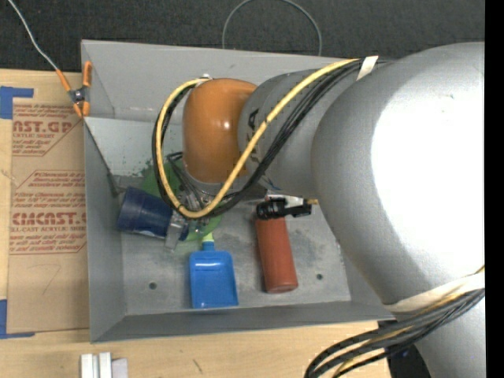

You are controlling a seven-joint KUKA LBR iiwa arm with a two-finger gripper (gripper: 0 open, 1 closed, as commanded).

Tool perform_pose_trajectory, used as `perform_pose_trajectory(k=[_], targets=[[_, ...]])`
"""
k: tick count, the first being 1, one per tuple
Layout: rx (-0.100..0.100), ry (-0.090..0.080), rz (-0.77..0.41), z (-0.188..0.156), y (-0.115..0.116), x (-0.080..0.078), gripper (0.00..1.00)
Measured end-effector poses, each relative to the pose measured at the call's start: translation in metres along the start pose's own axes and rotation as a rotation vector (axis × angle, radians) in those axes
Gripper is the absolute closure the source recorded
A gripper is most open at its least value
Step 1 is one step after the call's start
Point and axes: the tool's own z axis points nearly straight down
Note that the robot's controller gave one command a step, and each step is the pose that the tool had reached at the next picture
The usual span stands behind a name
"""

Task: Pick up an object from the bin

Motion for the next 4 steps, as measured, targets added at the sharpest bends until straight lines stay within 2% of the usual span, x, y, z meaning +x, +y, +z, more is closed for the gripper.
perform_pose_trajectory(k=[2,4], targets=[[0.004,0.007,0.003,-0.020,-0.001,0.002,1.00],[0.000,0.001,0.002,-0.037,-0.001,0.001,1.00]])
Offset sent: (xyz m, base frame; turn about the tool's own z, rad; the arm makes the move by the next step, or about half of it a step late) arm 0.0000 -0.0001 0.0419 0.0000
